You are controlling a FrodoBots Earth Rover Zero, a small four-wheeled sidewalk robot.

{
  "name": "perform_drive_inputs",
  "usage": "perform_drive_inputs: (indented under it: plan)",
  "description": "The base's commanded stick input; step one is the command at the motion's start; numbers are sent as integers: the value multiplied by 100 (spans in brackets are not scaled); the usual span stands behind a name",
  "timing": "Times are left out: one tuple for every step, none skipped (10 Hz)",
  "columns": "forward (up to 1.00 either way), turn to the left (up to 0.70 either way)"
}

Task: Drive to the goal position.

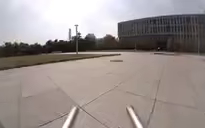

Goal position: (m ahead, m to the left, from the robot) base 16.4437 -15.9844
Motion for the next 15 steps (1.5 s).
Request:
perform_drive_inputs:
  plan:
    - [100, -38]
    - [100, -38]
    - [100, -38]
    - [100, -38]
    - [100, -38]
    - [100, -38]
    - [100, -38]
    - [100, -38]
    - [100, -38]
    - [100, -38]
    - [100, -34]
    - [100, 2]
    - [100, 2]
    - [100, 2]
    - [100, 2]
